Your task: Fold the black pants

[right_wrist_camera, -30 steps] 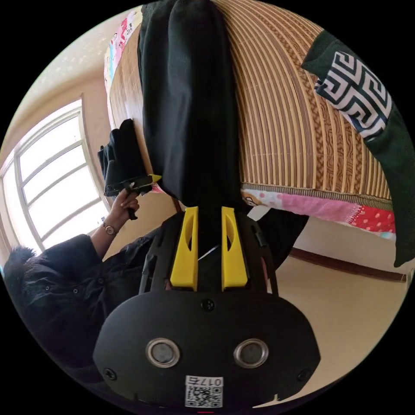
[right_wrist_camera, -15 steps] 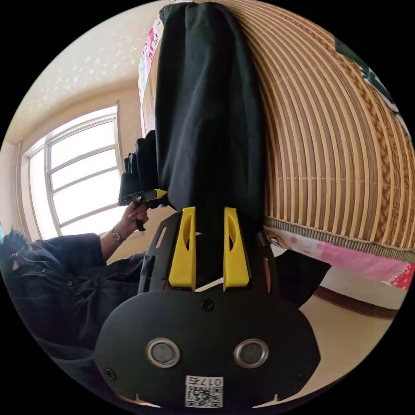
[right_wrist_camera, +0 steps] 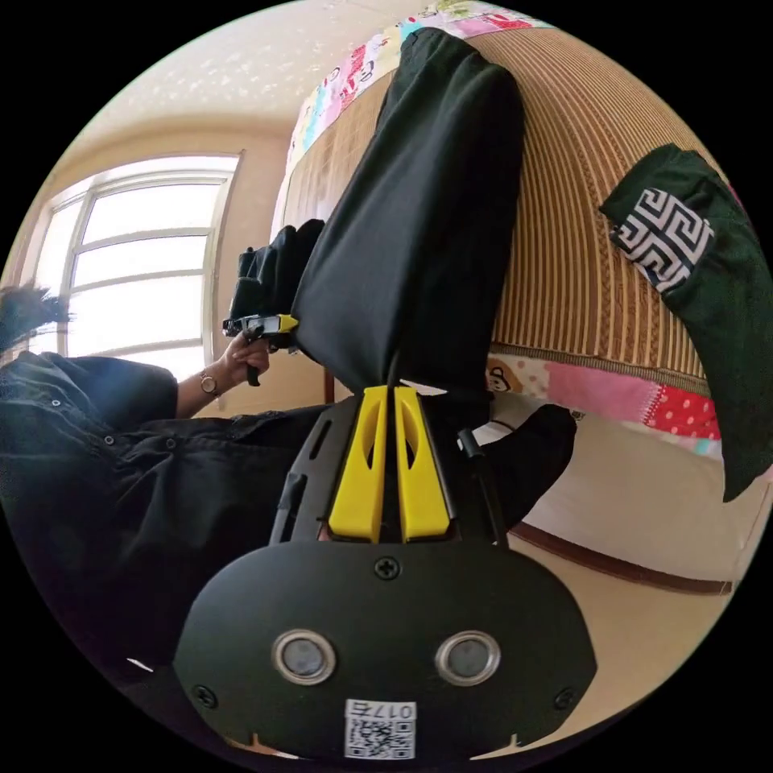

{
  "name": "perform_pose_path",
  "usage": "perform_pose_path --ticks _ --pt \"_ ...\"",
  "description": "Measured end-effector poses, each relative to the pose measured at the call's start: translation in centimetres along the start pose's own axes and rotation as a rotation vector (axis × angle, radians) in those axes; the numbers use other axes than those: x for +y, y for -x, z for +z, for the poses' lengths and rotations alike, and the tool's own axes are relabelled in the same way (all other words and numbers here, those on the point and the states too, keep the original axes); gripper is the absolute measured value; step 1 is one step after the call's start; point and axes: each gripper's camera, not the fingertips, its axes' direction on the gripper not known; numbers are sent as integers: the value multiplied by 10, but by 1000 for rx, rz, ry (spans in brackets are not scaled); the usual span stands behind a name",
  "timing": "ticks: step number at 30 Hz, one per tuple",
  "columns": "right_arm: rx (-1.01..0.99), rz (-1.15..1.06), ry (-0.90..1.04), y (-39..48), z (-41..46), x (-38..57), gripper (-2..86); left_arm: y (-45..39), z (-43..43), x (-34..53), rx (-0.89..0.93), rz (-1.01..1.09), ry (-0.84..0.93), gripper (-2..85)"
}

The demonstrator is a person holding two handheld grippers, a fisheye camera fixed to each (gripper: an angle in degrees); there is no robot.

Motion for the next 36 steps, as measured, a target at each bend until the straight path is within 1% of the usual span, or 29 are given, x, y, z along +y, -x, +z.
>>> perform_pose_path --ticks 2,3,5,6,8,9,11,12,14,15,17,18,20,22,25,28,30,31,32,34,36 --pt "173 86 66 -14 35 -2 21 17 39 -1 -99 -78 68 16" --pt "184 122 88 -21 45 -4 22 22 46 -2 -132 -107 80 19" --pt "154 172 154 -35 64 -16 26 38 52 2 -267 -254 58 29" --pt "174 181 150 -35 63 -18 27 39 49 4 -273 -265 29 31" --pt "229 201 84 -32 45 -28 34 29 27 5 -276 -266 -99 44" --pt "226 194 66 -29 39 -32 37 25 21 3 -280 -250 -128 47" --pt "215 142 -29 -15 17 -58 52 3 3 -12 -322 -163 -201 52" --pt "211 121 -50 -10 13 -68 55 -1 1 -17 -335 -143 -208 53" --pt "190 25 -95 13 7 -122 68 -14 1 -41 -374 -71 -214 56" --pt "182 -1 -105 19 7 -138 71 -16 3 -46 -382 -58 -212 57" --pt "136 -106 -134 49 14 -207 77 -17 16 -59 -412 -27 -207 62" --pt "132 -128 -135 58 17 -227 78 -16 20 -60 -417 -24 -207 63" --pt "177 -188 -150 93 32 -301 82 -10 33 -55 -409 -35 -221 70" --pt "238 -223 -175 118 44 -353 86 -6 44 -48 -403 -42 -222 73" --pt "293 -229 -228 147 57 -428 98 -13 68 -40 -458 -10 -184 78" --pt "352 -156 -295 149 71 -474 115 -22 81 -33 -544 2 -207 78" --pt "367 -103 -238 136 95 -491 114 -21 81 -30 -540 -5 -226 77" --pt "397 -95 -223 129 109 -493 108 -16 79 -26 -495 -34 -251 76" --pt "466 -126 -279 133 112 -484 74 -9 75 -21 -433 -68 -275 75" --pt "456 -134 -283 138 112 -477 42 -3 67 -12 -372 -82 -308 75" --pt "411 -132 -363 149 97 -465 27 -1 62 -4 -392 -81 -327 69"
